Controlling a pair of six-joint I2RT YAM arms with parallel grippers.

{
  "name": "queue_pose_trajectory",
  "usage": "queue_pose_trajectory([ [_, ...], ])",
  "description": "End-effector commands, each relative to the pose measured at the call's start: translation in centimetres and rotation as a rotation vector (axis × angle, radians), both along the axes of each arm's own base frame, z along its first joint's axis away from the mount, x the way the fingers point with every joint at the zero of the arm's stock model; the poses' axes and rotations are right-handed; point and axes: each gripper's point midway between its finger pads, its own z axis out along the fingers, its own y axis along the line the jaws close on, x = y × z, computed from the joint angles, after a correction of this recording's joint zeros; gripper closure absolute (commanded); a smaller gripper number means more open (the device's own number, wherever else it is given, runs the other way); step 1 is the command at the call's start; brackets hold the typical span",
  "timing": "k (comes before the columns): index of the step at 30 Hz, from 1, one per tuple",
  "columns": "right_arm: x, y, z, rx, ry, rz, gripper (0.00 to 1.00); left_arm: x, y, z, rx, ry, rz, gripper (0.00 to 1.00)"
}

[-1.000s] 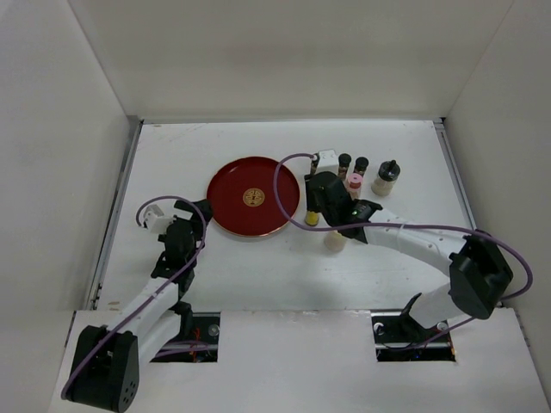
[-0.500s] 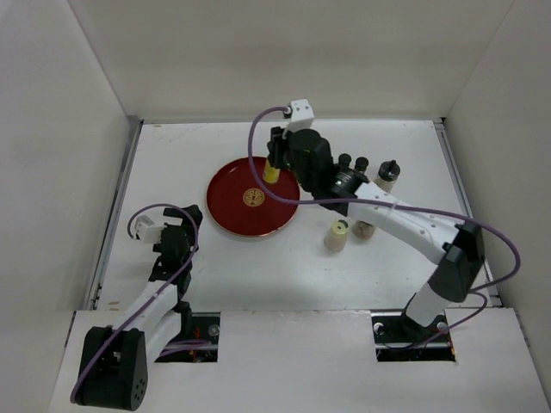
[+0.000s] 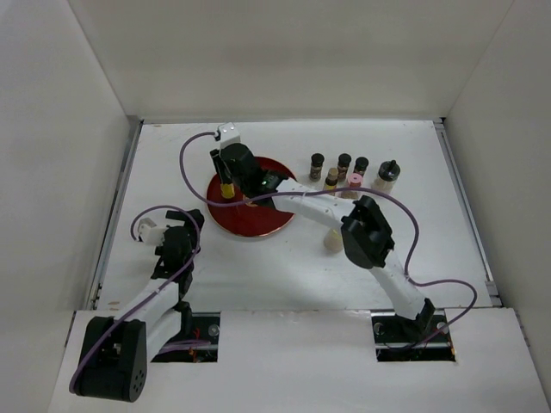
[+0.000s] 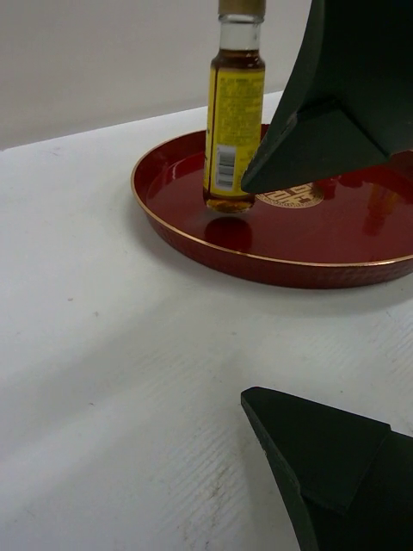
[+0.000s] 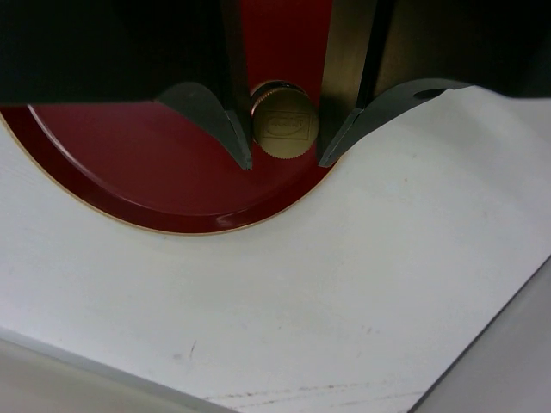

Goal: Organize the condiment bottles

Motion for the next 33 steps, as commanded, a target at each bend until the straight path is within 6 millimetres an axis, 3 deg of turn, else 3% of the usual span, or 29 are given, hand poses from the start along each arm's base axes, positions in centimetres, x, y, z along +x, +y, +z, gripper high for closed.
queue_pose_trajectory([
  [1,0.7,2.1,8.2,0.185,-0.158,0.021,0.77,0.5,0.1,1.0,-0.012,-0.048,0.015,0.00],
  [8,0.5,3.5,5.4,0.151,-0.173,0.030,0.77,0.7,0.0,0.9,-0.012,-0.047,0.009,0.00],
  [11,0.2,3.9,5.6,0.160,-0.190,0.025,0.76,0.8,-0.3,0.7,-0.009,-0.040,0.000,0.00],
  [13,0.2,4.0,5.7,0.172,-0.196,0.026,0.74,0.9,-0.4,0.6,-0.009,-0.039,-0.003,0.00],
  [25,-1.2,4.8,2.0,0.126,-0.160,0.058,0.59,0.9,-0.5,0.9,-0.015,-0.050,-0.012,0.00],
  [29,-1.8,4.4,3.0,0.146,-0.160,0.051,0.47,0.9,-0.5,1.3,-0.019,-0.065,-0.014,0.00],
  [33,-2.7,3.6,6.5,0.212,-0.192,0.053,0.34,0.9,-0.5,0.9,-0.016,-0.050,-0.015,0.00],
])
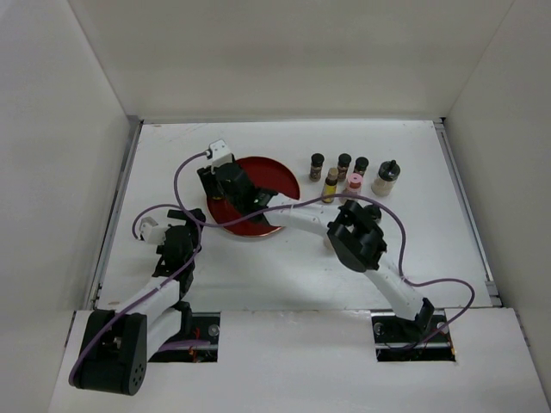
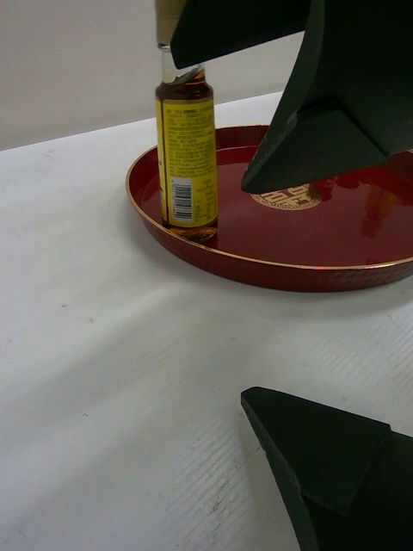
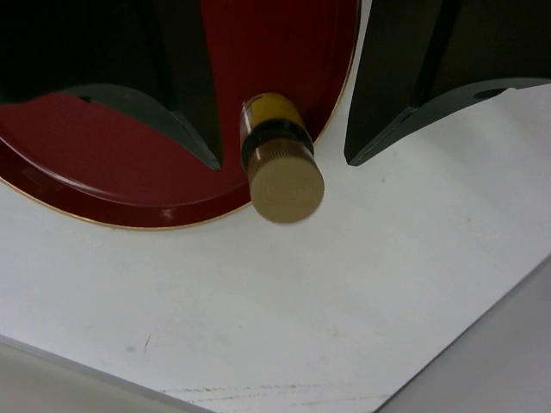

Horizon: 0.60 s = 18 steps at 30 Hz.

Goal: Organize the condiment bottles

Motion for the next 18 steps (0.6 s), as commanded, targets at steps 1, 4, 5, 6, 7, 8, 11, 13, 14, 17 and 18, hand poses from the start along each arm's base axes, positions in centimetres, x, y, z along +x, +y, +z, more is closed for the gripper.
queue_pose_trajectory([
  [1,-1.4,-0.5,11.2,0.215,-0.113,0.000,0.33,0.6,-0.1,1.2,-0.015,-0.053,-0.002,0.00],
  [4,-2.6,-1.7,13.8,0.298,-0.097,0.006,0.32,0.6,-0.1,1.6,-0.018,-0.068,-0.003,0.00],
  [5,-2.8,-2.4,14.6,0.320,-0.097,0.003,0.32,0.6,-0.1,1.6,-0.016,-0.067,-0.002,0.00],
  [6,-3.0,-3.3,15.6,0.342,-0.103,-0.002,0.32,0.6,-0.1,1.5,-0.016,-0.061,-0.002,0.00],
  [7,-3.0,-4.4,16.5,0.361,-0.110,-0.010,0.32,0.6,-0.1,1.3,-0.015,-0.055,-0.002,0.00],
  [8,-3.1,-5.4,17.1,0.377,-0.113,-0.019,0.31,0.6,-0.2,1.2,-0.015,-0.054,-0.005,0.00],
  [11,-3.1,-9.9,18.0,0.388,-0.127,-0.070,0.42,0.6,-0.4,1.6,-0.020,-0.065,-0.014,0.00],
  [13,-2.3,-14.1,17.2,0.350,-0.122,-0.146,0.64,0.6,-0.5,1.4,-0.014,-0.057,-0.017,0.00],
  [14,-1.8,-16.6,16.6,0.328,-0.111,-0.199,0.72,0.7,-0.5,1.3,-0.012,-0.052,-0.019,0.00],
  [17,-1.1,-23.7,14.3,0.275,-0.073,-0.361,0.82,0.7,-0.7,1.4,-0.013,-0.056,-0.028,0.00],
  [18,-0.9,-26.1,13.6,0.259,-0.067,-0.415,0.80,0.8,-0.7,1.6,-0.013,-0.060,-0.029,0.00],
])
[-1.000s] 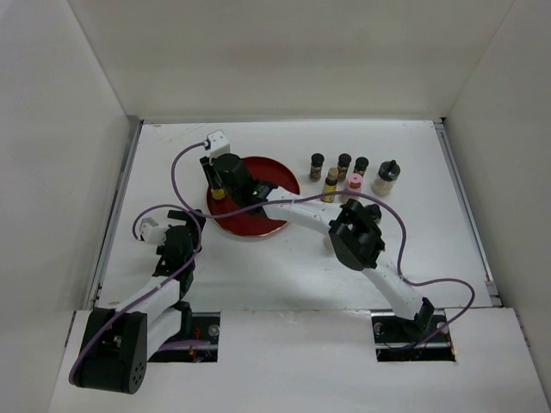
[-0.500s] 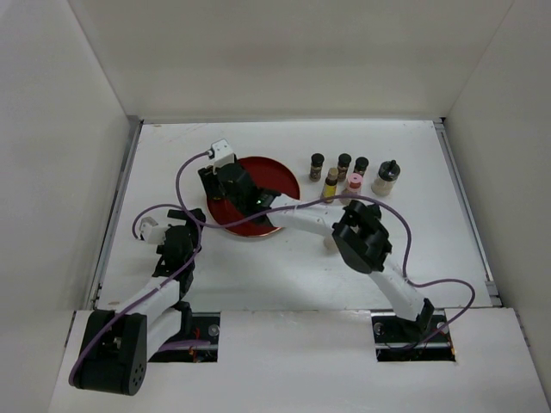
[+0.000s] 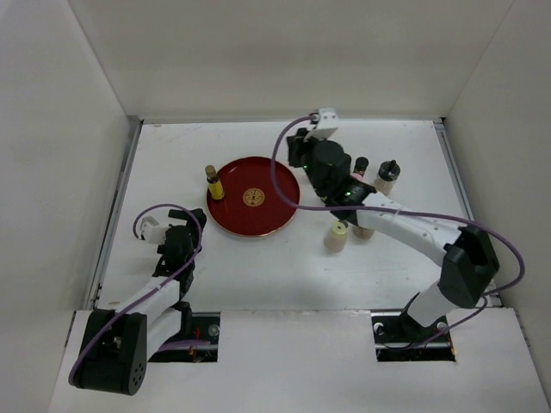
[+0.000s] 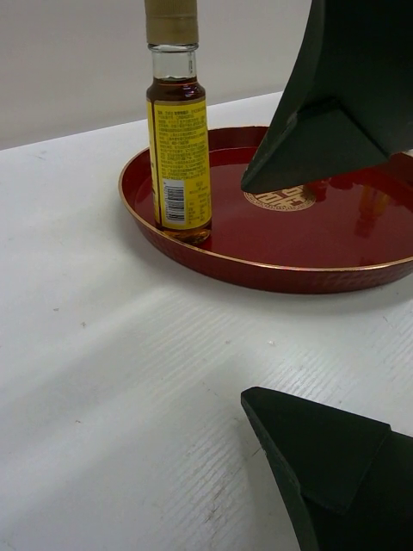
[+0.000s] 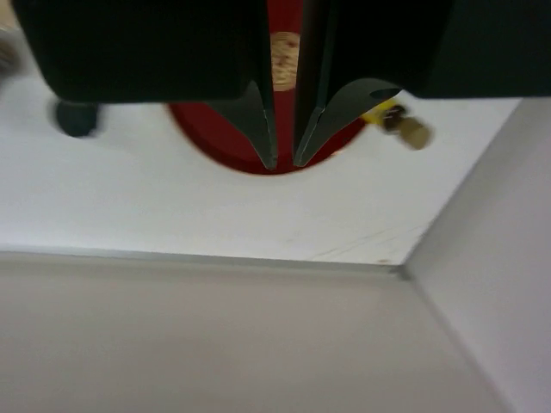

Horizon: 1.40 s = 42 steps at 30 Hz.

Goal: Organize the condiment bottles

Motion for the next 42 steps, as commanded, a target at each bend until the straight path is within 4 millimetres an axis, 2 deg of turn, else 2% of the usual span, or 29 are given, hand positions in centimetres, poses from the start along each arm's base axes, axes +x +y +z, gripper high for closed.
queue_pose_trajectory([
  [1,1.0,-7.0,-2.9,-0.037,0.068,-0.190,0.78,0.8,-0.4,1.6,-0.008,-0.060,-0.010,0.00],
  [3,1.6,-10.3,-4.5,-0.081,0.100,-0.262,0.66,0.9,-0.6,1.4,0.000,-0.049,-0.017,0.00],
  [5,2.3,-12.6,-6.3,-0.121,0.154,-0.312,0.51,0.9,-0.8,1.3,0.001,-0.043,-0.026,0.00],
  [7,2.7,-13.6,-8.2,-0.168,0.210,-0.333,0.40,0.9,-0.8,1.5,-0.002,-0.052,-0.027,0.00],
  [10,3.4,-14.2,-9.9,-0.223,0.255,-0.354,0.35,1.0,-0.7,1.6,0.002,-0.056,-0.023,0.00],
  [14,4.1,-15.1,-10.6,-0.220,0.271,-0.364,0.35,0.9,-0.6,1.7,-0.001,-0.063,-0.022,0.00],
  [17,4.1,-14.8,-11.9,-0.244,0.304,-0.337,0.37,1.0,-0.6,1.8,0.003,-0.063,-0.022,0.00],
  [20,3.9,-15.3,-12.7,-0.249,0.321,-0.359,0.39,1.0,-0.8,1.2,0.003,-0.043,-0.031,0.00],
  [25,3.8,-15.6,-13.9,-0.246,0.351,-0.354,0.44,1.1,-0.9,1.5,0.001,-0.052,-0.034,0.00],
  [35,4.0,-14.5,-15.4,-0.249,0.396,-0.317,0.49,1.1,-1.0,1.2,-0.006,-0.048,-0.041,0.00],
  [37,3.9,-14.6,-15.6,-0.247,0.397,-0.325,0.55,1.1,-1.0,1.5,-0.006,-0.058,-0.040,0.00],
  [39,3.9,-14.8,-15.3,-0.242,0.388,-0.333,0.67,1.2,-1.1,1.6,-0.003,-0.056,-0.042,0.00],
  [42,3.8,-15.1,-13.3,-0.213,0.341,-0.359,0.75,1.1,-1.2,1.2,-0.007,-0.046,-0.047,0.00],
])
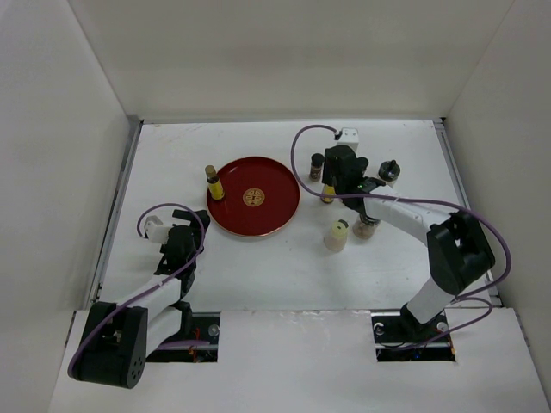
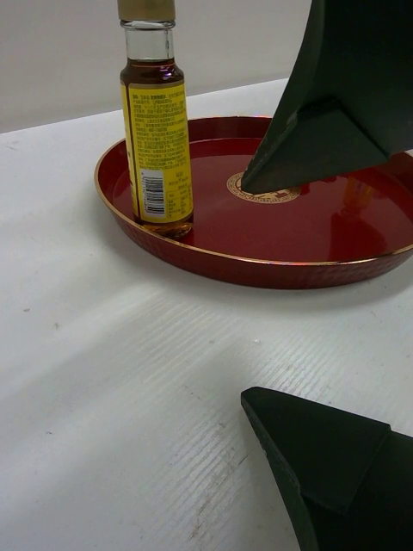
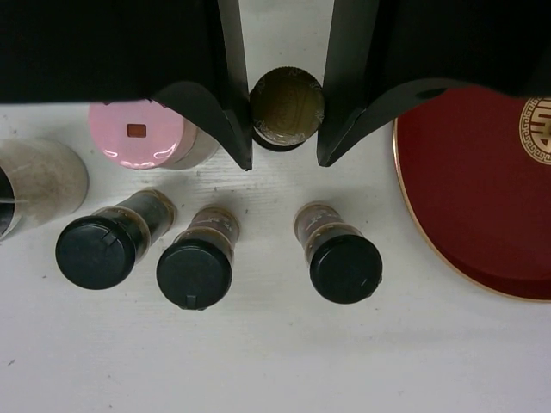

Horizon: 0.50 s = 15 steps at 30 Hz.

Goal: Organize the condiment bottles

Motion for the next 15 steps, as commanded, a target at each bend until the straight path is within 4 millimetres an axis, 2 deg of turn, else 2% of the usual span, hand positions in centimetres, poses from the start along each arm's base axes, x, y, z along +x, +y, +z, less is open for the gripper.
queue_pose_trajectory([
  [1,0.2,0.1,4.6,0.054,-0.125,-0.031,0.75,1.1,-0.2,2.1,-0.008,-0.076,-0.003,0.00],
  [5,-0.6,1.7,8.4,0.089,-0.210,0.014,0.76,1.2,-0.3,2.3,-0.003,-0.080,-0.005,0.00],
  [7,-0.8,3.1,10.3,0.128,-0.240,0.049,0.77,1.2,-0.4,2.0,-0.007,-0.070,-0.010,0.00],
  [12,-0.3,8.9,12.2,0.189,-0.271,0.169,0.78,1.2,-0.3,2.4,-0.005,-0.083,-0.005,0.00],
  [15,0.6,13.2,12.3,0.209,-0.276,0.229,0.78,1.1,-0.2,2.1,-0.007,-0.077,-0.004,0.00],
])
